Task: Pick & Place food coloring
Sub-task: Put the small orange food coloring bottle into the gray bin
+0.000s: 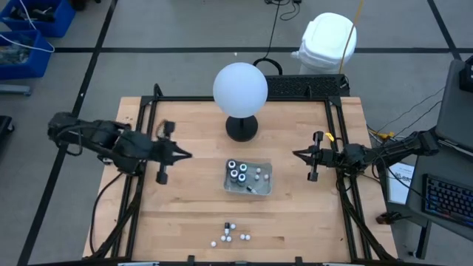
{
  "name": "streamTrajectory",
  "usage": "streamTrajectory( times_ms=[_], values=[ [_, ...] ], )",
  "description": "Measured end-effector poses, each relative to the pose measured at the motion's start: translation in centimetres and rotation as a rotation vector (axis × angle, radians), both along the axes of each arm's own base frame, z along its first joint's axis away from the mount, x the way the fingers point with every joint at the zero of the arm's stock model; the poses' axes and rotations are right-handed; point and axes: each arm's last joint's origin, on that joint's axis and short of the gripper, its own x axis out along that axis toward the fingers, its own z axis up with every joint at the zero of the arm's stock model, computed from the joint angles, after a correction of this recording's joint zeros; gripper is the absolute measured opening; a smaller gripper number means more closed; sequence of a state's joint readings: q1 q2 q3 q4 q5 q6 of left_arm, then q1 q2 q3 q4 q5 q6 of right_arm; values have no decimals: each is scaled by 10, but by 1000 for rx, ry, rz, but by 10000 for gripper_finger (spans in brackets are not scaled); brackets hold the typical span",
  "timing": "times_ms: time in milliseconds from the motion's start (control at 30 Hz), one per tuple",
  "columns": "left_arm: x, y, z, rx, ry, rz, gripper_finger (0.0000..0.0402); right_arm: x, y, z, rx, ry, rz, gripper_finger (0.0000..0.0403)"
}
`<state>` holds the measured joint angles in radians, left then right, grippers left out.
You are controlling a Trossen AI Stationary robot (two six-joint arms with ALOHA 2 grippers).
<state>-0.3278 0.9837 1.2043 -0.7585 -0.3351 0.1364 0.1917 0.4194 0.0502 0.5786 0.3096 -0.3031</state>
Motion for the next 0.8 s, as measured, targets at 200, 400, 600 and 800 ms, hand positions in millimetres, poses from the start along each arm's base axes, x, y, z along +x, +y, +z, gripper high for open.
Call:
streamTrajectory(
  times_ms=[200,400,600,800],
  values=[
    [-33,9,-90,-98,-256,-151,4,0,0,1,2,-9,0,0],
    [-48,21,-152,-141,-469,-186,3,-1,0,4,10,-46,1,0],
    [-51,41,-182,-235,-483,-128,3,-1,0,6,6,-60,0,0],
    [-56,48,-185,-299,-508,-243,2,-1,0,6,-6,-58,-2,0]
  ],
)
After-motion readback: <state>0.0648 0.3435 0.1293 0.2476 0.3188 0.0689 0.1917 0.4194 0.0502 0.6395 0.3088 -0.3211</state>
